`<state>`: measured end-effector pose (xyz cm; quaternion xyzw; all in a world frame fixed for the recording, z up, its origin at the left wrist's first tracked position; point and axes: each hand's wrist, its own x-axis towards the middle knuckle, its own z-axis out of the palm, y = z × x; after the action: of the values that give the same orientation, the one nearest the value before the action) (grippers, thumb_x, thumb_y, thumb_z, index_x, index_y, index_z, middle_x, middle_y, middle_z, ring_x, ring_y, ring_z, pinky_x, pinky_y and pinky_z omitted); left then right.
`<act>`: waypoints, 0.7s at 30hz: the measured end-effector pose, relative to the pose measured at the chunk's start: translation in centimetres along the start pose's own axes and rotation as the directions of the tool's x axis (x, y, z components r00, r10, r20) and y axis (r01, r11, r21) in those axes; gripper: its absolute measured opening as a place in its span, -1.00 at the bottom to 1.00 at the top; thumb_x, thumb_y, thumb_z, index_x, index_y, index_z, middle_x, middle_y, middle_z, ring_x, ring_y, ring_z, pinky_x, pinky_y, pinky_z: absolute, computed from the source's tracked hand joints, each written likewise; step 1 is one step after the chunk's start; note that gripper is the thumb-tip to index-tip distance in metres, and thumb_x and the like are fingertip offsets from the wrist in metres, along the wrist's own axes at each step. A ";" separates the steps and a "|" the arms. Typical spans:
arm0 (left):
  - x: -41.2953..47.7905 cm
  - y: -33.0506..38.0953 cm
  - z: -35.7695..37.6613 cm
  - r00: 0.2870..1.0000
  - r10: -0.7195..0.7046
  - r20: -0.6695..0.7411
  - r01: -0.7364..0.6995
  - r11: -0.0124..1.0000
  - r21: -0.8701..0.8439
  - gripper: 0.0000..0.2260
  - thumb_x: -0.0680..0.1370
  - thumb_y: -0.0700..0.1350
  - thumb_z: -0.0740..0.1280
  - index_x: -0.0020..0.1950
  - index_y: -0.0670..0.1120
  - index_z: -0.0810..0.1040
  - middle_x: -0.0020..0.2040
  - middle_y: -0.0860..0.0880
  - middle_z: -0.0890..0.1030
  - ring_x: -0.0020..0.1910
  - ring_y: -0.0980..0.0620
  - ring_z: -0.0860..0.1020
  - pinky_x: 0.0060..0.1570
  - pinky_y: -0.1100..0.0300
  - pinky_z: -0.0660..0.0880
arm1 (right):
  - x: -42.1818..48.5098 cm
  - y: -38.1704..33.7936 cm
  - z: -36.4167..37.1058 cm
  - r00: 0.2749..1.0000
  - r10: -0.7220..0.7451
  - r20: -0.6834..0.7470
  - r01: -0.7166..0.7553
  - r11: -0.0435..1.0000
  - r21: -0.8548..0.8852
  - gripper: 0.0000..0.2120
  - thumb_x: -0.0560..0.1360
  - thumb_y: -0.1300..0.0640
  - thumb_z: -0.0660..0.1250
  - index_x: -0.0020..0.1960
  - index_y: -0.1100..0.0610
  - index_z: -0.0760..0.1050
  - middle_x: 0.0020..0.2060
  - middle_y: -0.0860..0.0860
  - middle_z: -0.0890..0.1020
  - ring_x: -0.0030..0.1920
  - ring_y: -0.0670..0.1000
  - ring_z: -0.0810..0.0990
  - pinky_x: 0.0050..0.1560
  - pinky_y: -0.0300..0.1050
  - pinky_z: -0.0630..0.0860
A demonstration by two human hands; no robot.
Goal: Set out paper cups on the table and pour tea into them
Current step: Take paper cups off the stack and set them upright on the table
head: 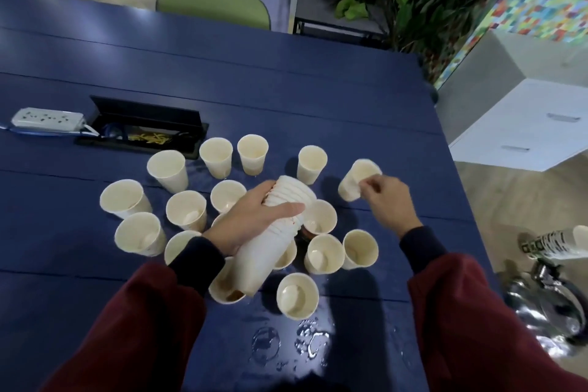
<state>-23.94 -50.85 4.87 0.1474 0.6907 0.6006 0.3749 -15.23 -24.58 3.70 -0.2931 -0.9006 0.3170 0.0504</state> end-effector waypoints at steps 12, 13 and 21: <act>2.7 0.0 1.3 0.997 -0.067 -0.033 0.067 0.998 0.014 -0.62 0.44 0.04 0.55 0.21 0.06 0.55 0.04 0.10 0.71 0.02 0.11 0.68 0.01 0.15 0.59 | 1.8 0.2 1.0 0.986 -0.039 0.165 0.046 0.998 -0.033 -0.71 0.62 0.12 0.30 0.31 0.16 0.57 0.13 0.12 0.68 0.05 0.07 0.64 0.12 -0.21 0.43; 2.7 0.0 1.3 0.997 -0.071 -0.026 0.071 0.997 0.017 -0.61 0.44 0.05 0.55 0.21 0.06 0.55 0.05 0.10 0.71 0.02 0.11 0.68 0.02 0.13 0.60 | 1.3 -0.1 0.9 0.992 -0.052 0.115 0.053 0.999 -0.003 -0.72 0.61 0.10 0.32 0.28 0.14 0.58 0.06 0.09 0.71 -0.02 0.05 0.65 0.14 -0.14 0.49; 2.5 1.5 2.9 0.993 -0.060 0.102 0.045 0.989 0.144 -0.87 0.53 -0.04 0.47 0.05 0.11 0.60 -0.10 0.24 0.69 -0.11 0.31 0.65 -0.18 0.44 0.50 | -5.3 -4.1 0.6 0.985 -0.145 0.093 0.096 0.910 0.404 -0.81 0.63 0.03 0.32 -0.06 0.06 0.65 -0.36 -0.21 0.62 -0.35 -0.10 0.59 -0.12 0.15 0.65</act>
<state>-24.02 -46.81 5.43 0.1871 0.7143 0.5313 0.4154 -13.09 -30.50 6.19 -0.2010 -0.8349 0.5071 0.0738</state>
